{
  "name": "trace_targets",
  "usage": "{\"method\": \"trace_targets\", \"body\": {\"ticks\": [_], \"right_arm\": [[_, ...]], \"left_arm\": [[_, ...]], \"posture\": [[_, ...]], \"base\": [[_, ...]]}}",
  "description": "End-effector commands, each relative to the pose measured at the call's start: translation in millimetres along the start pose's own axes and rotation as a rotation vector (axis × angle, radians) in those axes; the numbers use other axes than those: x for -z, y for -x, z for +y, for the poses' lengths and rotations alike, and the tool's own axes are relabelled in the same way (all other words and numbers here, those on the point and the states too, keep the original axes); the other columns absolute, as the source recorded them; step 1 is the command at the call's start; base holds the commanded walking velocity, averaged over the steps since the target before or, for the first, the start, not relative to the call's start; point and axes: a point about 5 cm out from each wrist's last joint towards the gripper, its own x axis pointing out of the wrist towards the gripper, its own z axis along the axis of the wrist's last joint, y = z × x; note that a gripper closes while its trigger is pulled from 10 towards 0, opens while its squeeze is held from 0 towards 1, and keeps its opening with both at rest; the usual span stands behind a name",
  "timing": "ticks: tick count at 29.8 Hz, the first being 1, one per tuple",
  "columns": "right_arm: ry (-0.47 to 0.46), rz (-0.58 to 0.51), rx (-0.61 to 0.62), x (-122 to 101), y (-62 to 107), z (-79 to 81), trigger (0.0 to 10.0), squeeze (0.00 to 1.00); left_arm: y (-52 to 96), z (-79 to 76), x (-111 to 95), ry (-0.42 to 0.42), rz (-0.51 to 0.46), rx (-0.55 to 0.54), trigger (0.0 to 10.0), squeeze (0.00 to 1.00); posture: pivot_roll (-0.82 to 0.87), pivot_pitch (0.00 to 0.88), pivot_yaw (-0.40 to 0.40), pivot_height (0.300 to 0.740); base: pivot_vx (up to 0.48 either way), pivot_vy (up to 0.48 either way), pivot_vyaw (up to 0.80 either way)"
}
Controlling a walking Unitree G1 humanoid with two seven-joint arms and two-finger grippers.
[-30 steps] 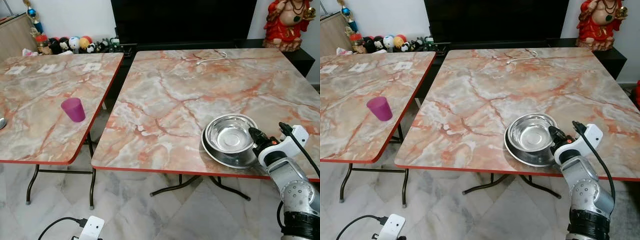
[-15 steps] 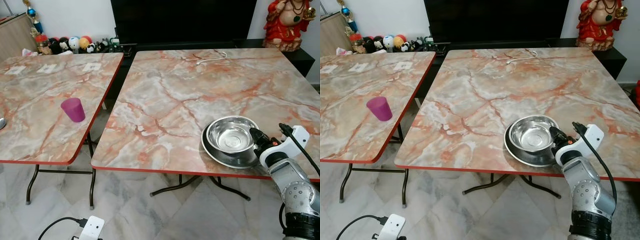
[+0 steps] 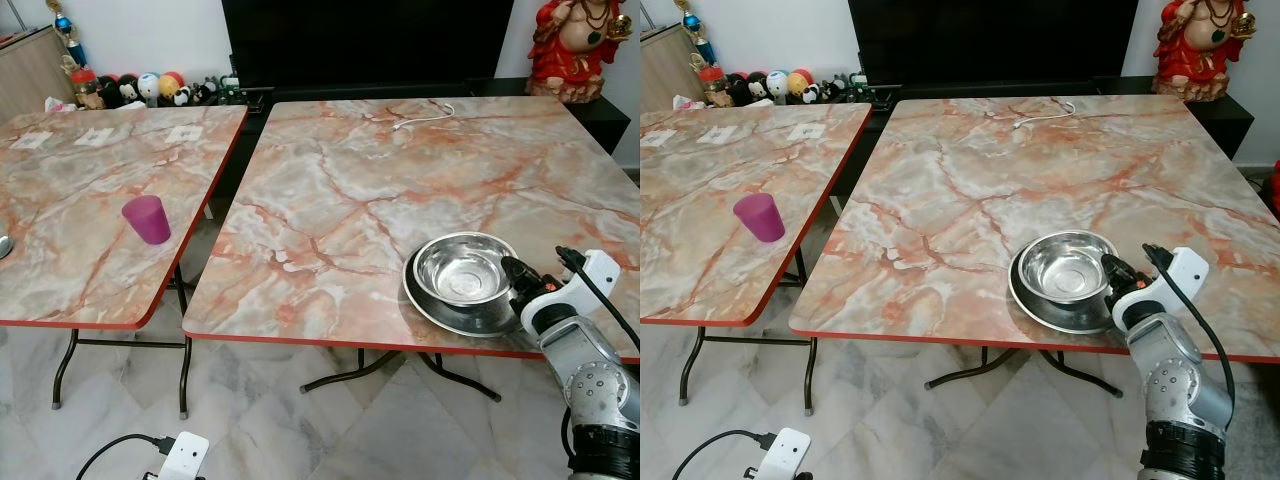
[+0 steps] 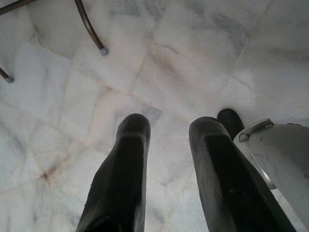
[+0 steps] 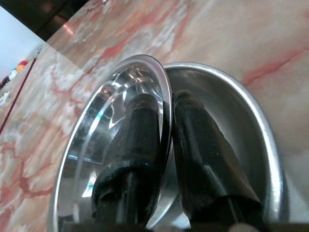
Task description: Setting the table
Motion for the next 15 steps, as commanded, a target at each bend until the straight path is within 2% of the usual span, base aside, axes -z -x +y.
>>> {"method": "trace_targets", "body": {"ticks": [1,5,11,14,15], "right_arm": [[0.022,0.010,0.019,1.9,0.9,-3.5,10.0,0.47],[0.025,0.010,0.027,2.0,1.0,-4.9,10.0,0.46],[0.069,0.030,0.028,5.9,0.0,-4.1,10.0,0.39],[0.078,0.036,0.033,6.6,0.2,-5.1,10.0,0.39],[0.083,0.039,0.030,6.9,0.3,-5.2,10.0,0.45]], "left_arm": [[1.3,4.1,4.8,-0.006,0.021,-0.007,10.0,0.00],[1.3,3.7,4.9,-0.009,0.021,-0.006,10.0,0.00],[1.1,3.8,4.4,-0.014,0.020,-0.006,10.0,0.00],[1.1,3.6,4.2,-0.015,0.020,-0.006,10.0,0.00],[1.1,3.5,4.2,-0.016,0.020,-0.005,10.0,0.00]], "posture": [[-0.08,0.000,0.056,0.740],[-0.08,0.000,0.056,0.740],[-0.08,0.000,0.056,0.740],[-0.08,0.000,0.056,0.740],[-0.08,0.000,0.056,0.740]], "base": [[0.000,0.000,0.00],[0.000,0.000,0.00],[0.000,0.000,0.00],[0.000,0.000,0.00],[0.000,0.000,0.00]]}}
